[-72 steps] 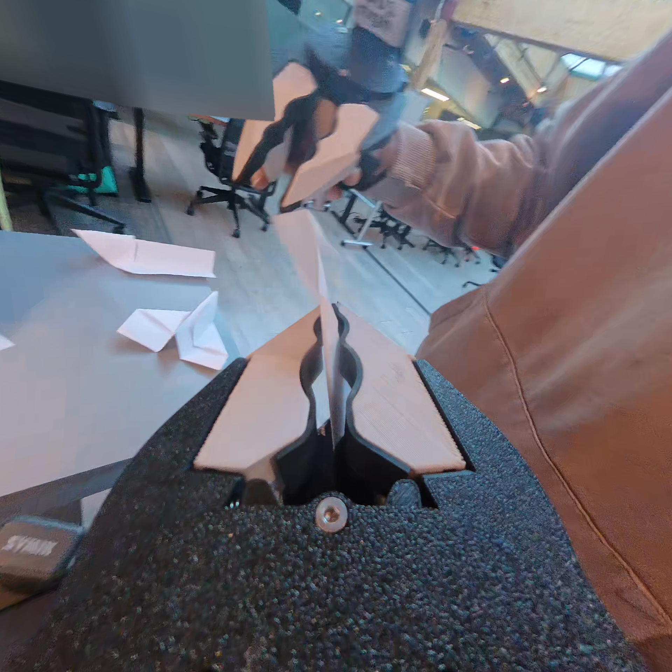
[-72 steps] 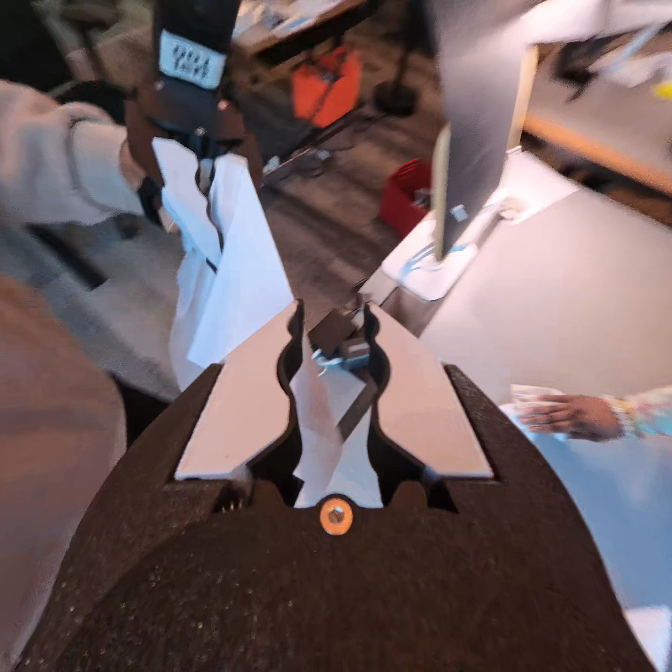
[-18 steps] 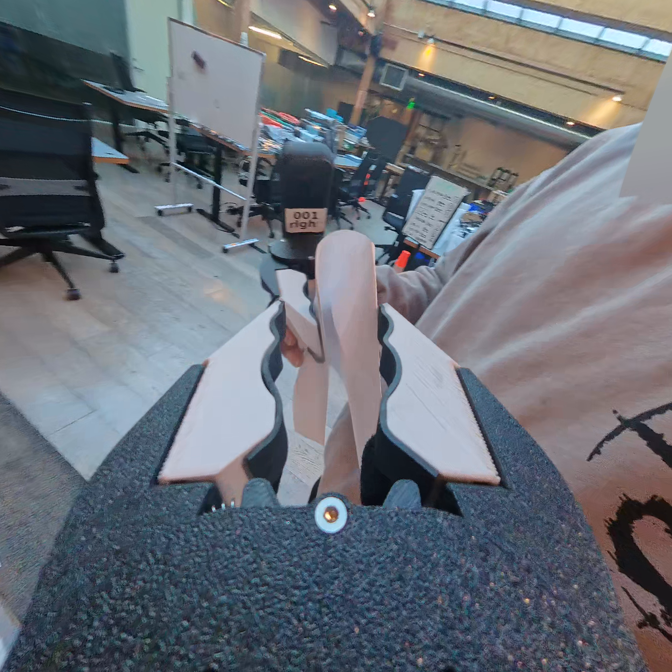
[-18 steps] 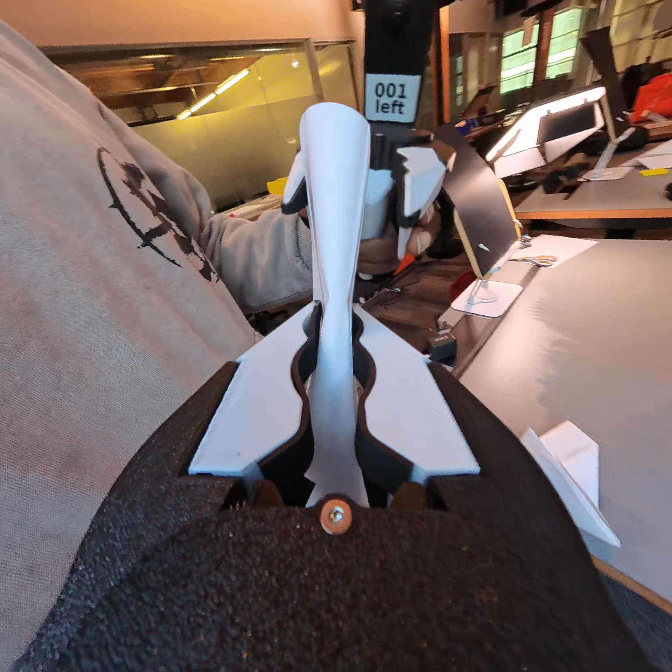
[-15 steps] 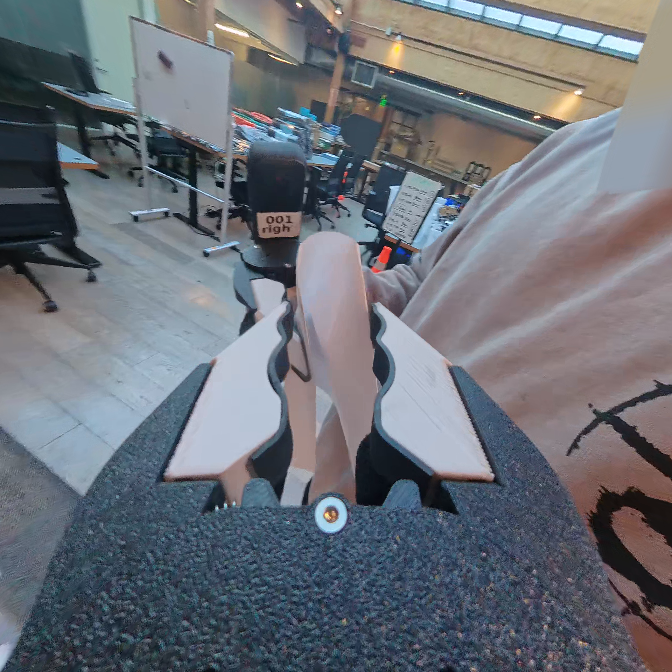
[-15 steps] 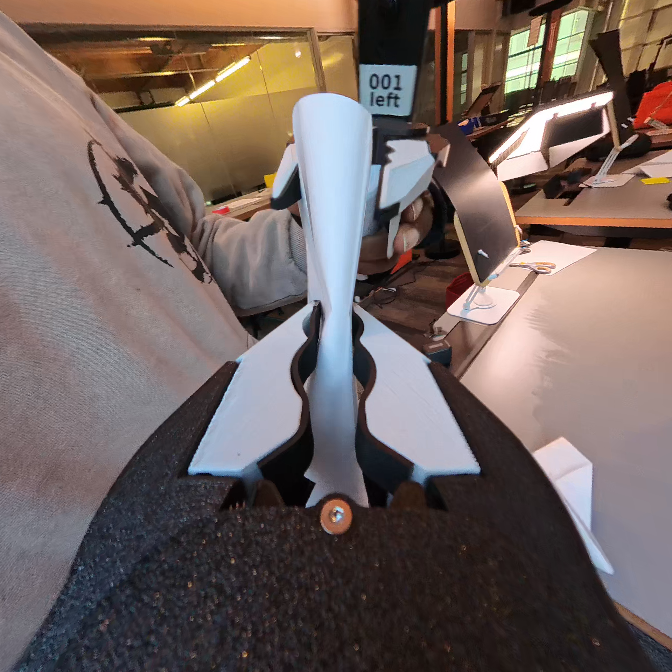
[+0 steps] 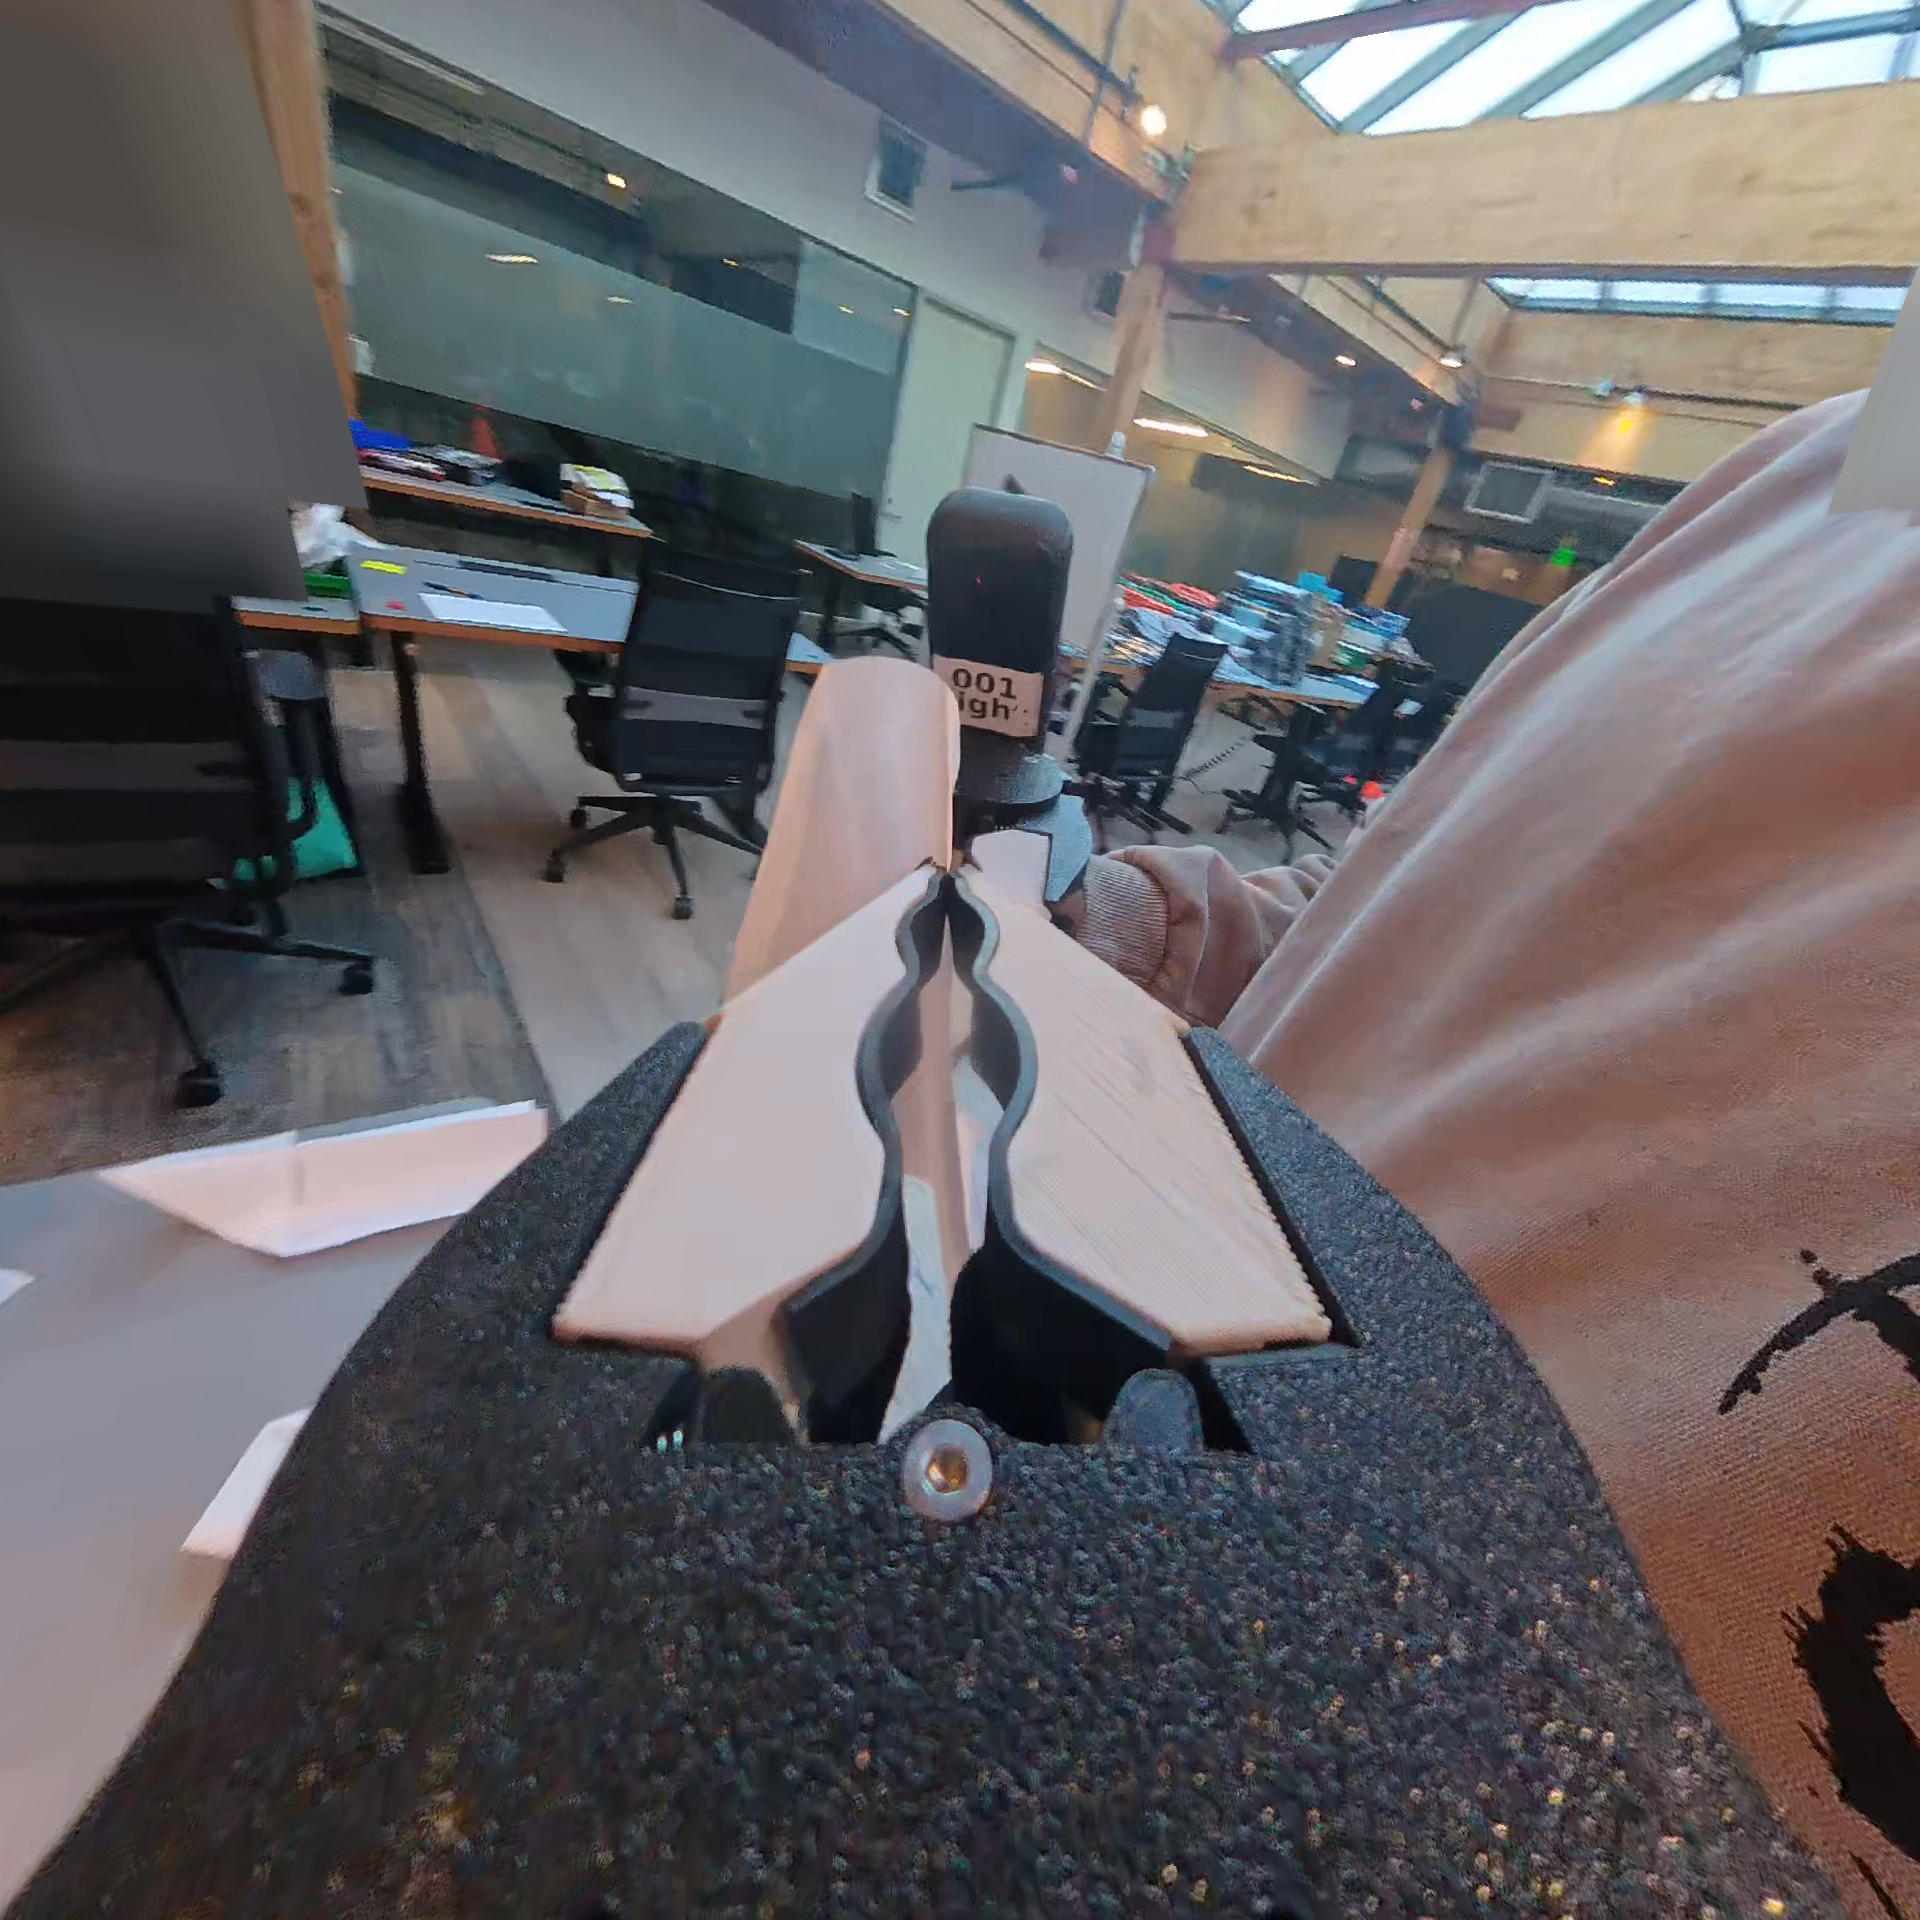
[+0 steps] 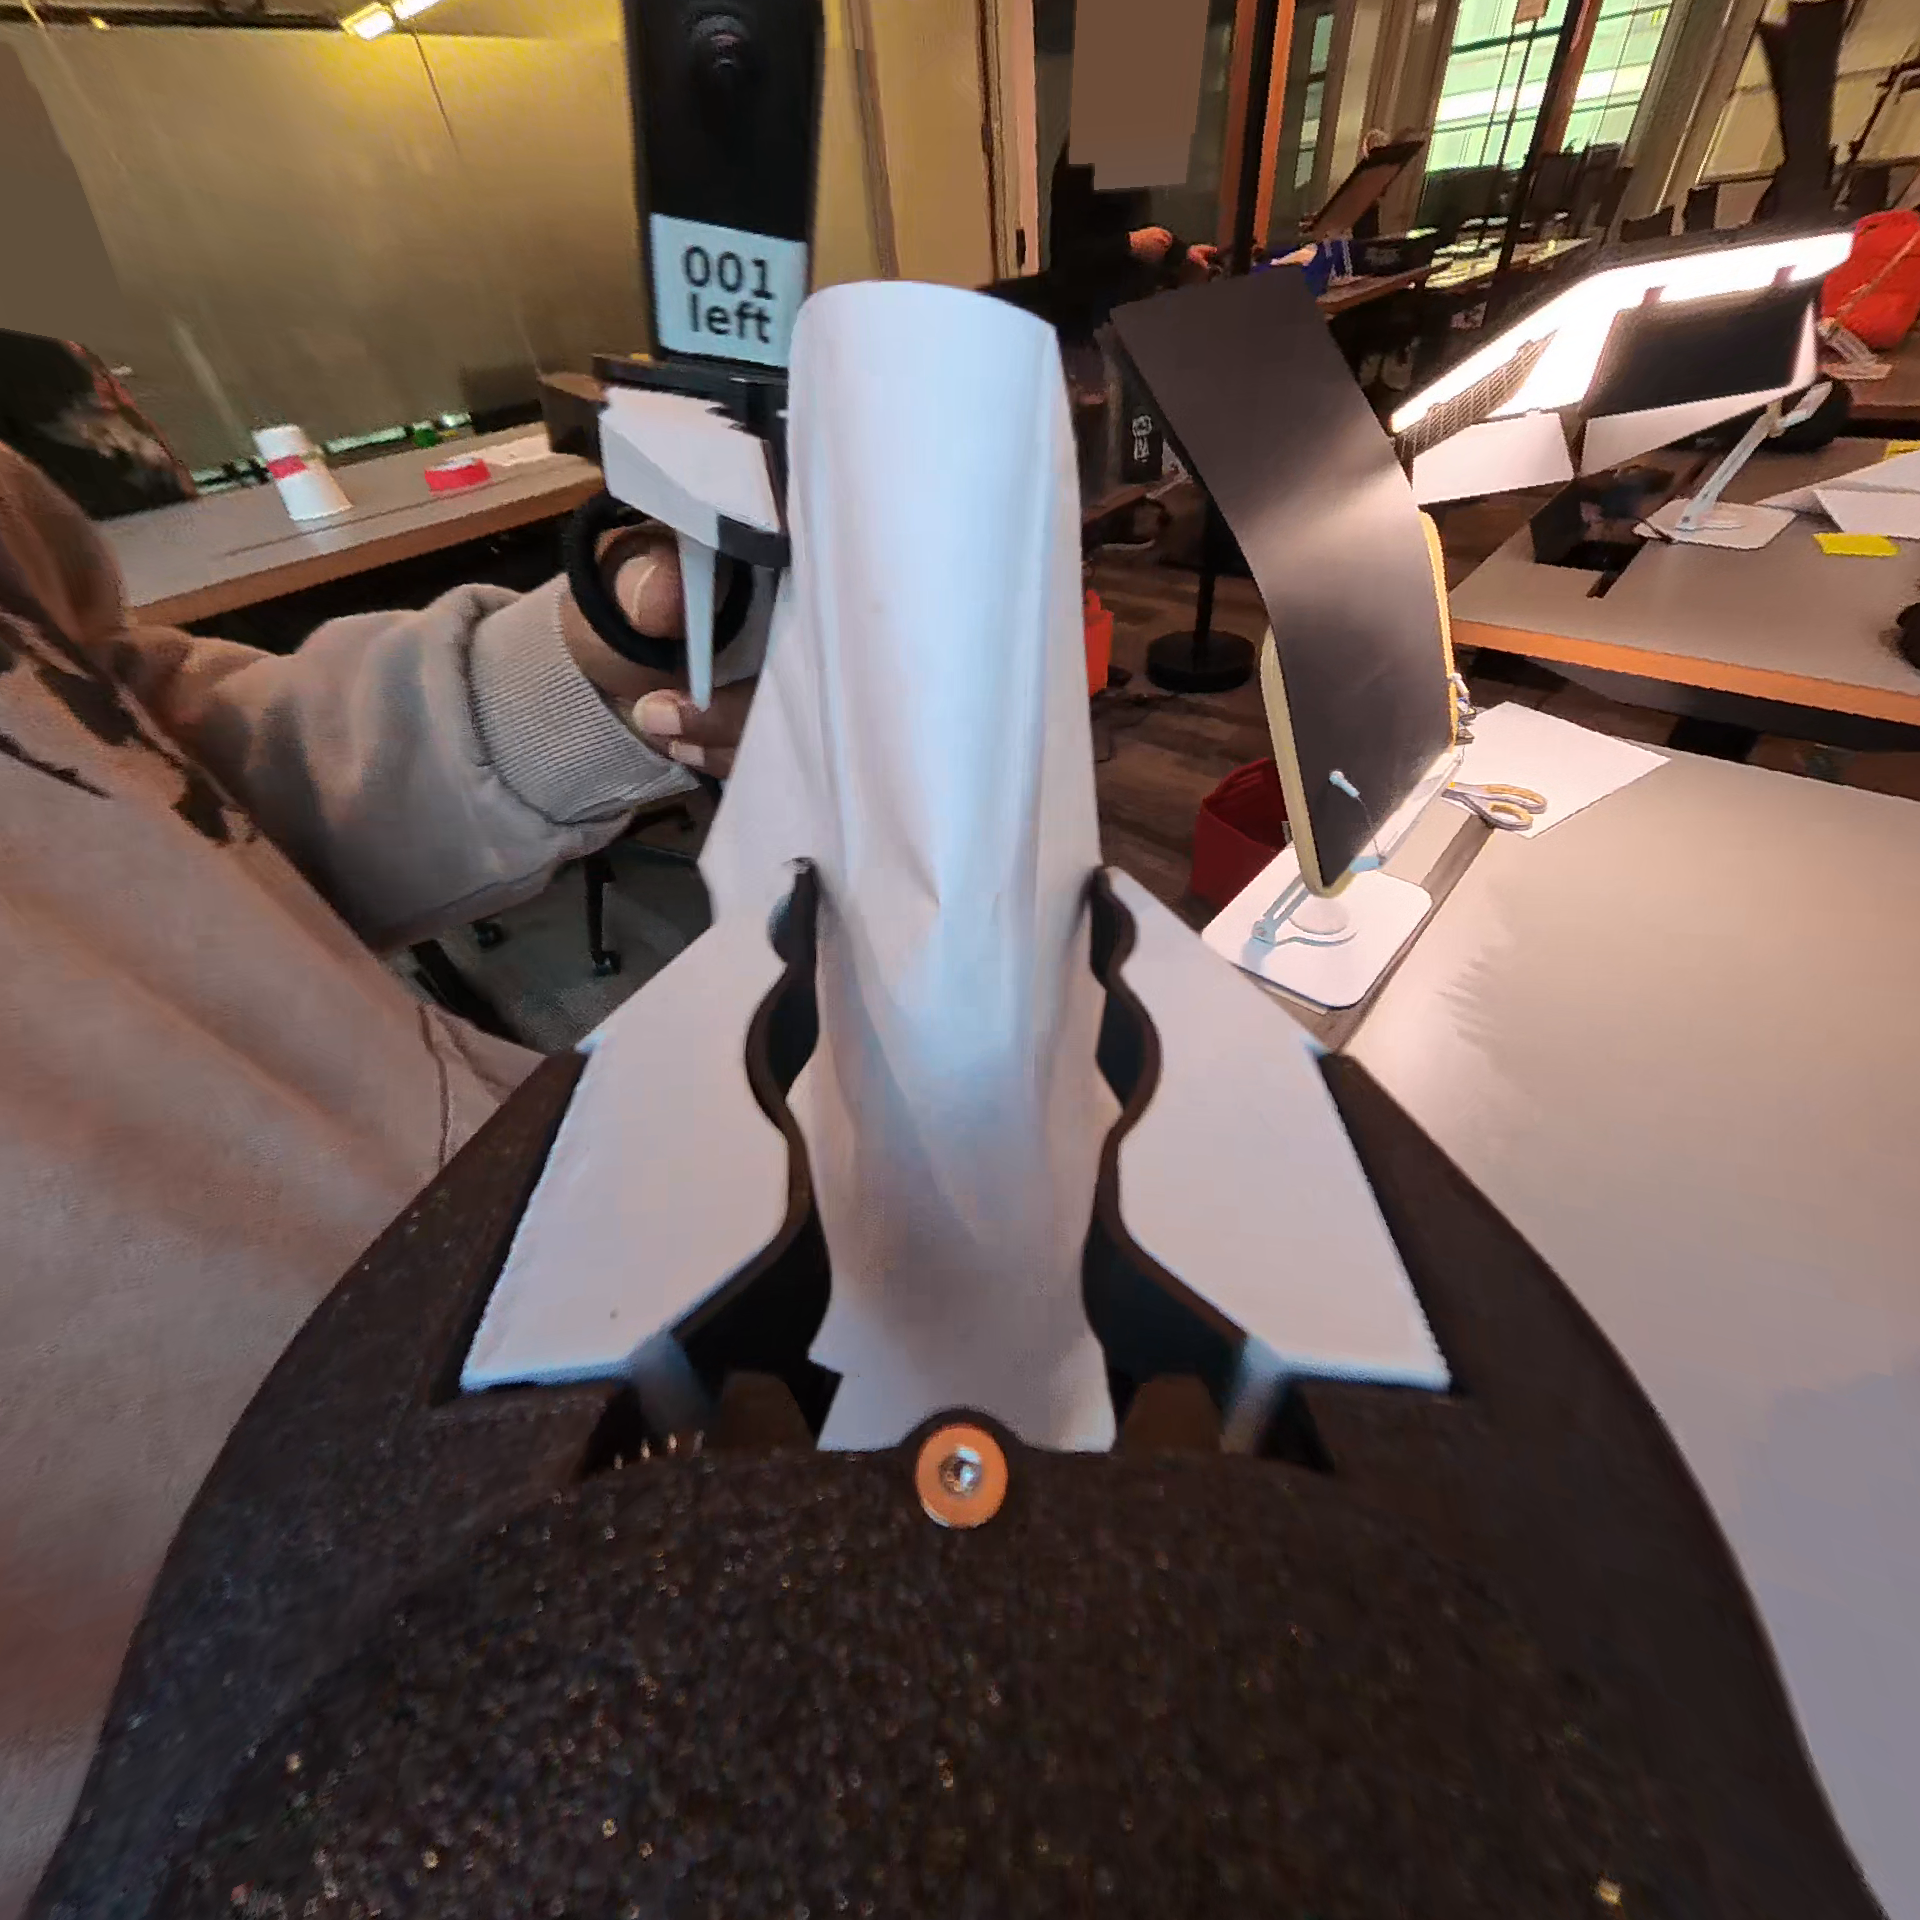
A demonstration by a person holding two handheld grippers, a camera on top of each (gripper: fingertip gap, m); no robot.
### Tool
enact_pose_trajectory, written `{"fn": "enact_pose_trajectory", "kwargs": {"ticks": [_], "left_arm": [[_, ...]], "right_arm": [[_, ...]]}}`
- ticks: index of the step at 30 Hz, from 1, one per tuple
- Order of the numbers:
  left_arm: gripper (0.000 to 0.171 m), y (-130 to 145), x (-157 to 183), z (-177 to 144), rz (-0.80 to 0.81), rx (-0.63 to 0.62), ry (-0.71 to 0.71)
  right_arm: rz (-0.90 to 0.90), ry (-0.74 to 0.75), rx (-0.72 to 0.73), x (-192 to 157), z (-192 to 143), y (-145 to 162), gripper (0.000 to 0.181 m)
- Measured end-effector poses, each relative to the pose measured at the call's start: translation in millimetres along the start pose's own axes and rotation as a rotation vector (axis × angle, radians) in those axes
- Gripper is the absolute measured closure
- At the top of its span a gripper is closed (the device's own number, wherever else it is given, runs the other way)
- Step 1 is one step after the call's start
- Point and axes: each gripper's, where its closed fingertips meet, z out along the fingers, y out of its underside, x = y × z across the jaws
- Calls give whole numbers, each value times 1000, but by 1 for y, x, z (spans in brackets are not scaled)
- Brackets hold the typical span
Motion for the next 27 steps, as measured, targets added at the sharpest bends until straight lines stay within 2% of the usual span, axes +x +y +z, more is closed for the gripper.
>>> {"fn": "enact_pose_trajectory", "kwargs": {"ticks": [2,6,10,13,15,18,20,24,27], "left_arm": [[171,0,-11,-30,-16,31,-92],[171,2,-33,-84,-27,62,-318],[171,9,-50,-111,-10,62,-522],[171,12,-54,-99,11,63,-569],[171,11,-55,-80,31,66,-571],[171,6,-59,-52,39,86,-580],[171,2,-62,-37,43,109,-596],[171,8,-82,-27,6,124,-735],[171,10,-92,-19,-39,187,-787]], "right_arm": [[-38,26,-21,10,21,-5,115],[-116,23,-41,24,44,-25,96],[-174,-77,-92,22,57,-40,89],[-183,-166,-185,14,71,-23,83],[-200,-187,-203,18,77,-10,82],[-176,-198,-198,34,72,-7,79],[-188,-162,-199,55,62,-10,80],[-216,-81,-101,92,24,-31,84],[-227,-132,-107,97,-7,-31,96]]}}
